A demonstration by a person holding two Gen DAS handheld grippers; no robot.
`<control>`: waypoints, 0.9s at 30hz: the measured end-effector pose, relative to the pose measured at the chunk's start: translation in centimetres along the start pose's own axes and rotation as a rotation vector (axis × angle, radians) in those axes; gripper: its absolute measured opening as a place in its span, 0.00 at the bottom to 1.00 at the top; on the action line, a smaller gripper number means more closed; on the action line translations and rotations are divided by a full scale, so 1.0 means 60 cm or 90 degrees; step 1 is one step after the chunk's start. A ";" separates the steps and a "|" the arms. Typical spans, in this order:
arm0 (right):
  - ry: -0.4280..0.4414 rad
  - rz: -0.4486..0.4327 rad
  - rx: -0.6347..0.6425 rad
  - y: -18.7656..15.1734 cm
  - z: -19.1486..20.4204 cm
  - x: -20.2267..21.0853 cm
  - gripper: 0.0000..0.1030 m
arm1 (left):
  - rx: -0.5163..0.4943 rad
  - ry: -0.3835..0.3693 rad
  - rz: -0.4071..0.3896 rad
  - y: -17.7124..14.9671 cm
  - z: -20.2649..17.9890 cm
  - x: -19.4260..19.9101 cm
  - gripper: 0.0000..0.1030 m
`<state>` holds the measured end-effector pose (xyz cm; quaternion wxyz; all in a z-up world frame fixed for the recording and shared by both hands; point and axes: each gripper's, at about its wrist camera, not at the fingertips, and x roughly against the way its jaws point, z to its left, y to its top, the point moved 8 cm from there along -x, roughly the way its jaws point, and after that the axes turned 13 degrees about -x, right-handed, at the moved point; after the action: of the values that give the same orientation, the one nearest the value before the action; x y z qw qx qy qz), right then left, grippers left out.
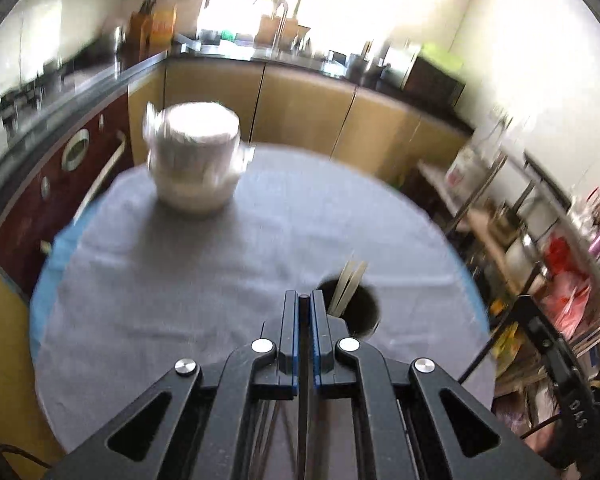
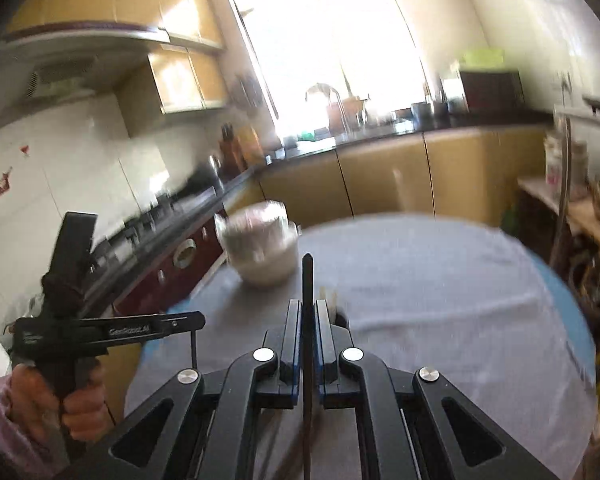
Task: Organize utensils
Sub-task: 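Lift both held chopsticks over the black cup and lower them into it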
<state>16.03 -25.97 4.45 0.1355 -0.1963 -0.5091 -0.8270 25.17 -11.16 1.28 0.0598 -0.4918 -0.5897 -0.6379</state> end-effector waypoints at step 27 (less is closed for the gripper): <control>-0.011 -0.082 0.004 0.055 -0.005 -0.179 0.06 | 0.073 0.033 -0.200 0.129 0.043 -0.077 0.05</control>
<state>26.90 -27.46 1.96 0.0782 -0.1701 -0.5245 -0.8305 34.03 -13.67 2.97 0.0029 -0.3727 -0.6928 -0.6173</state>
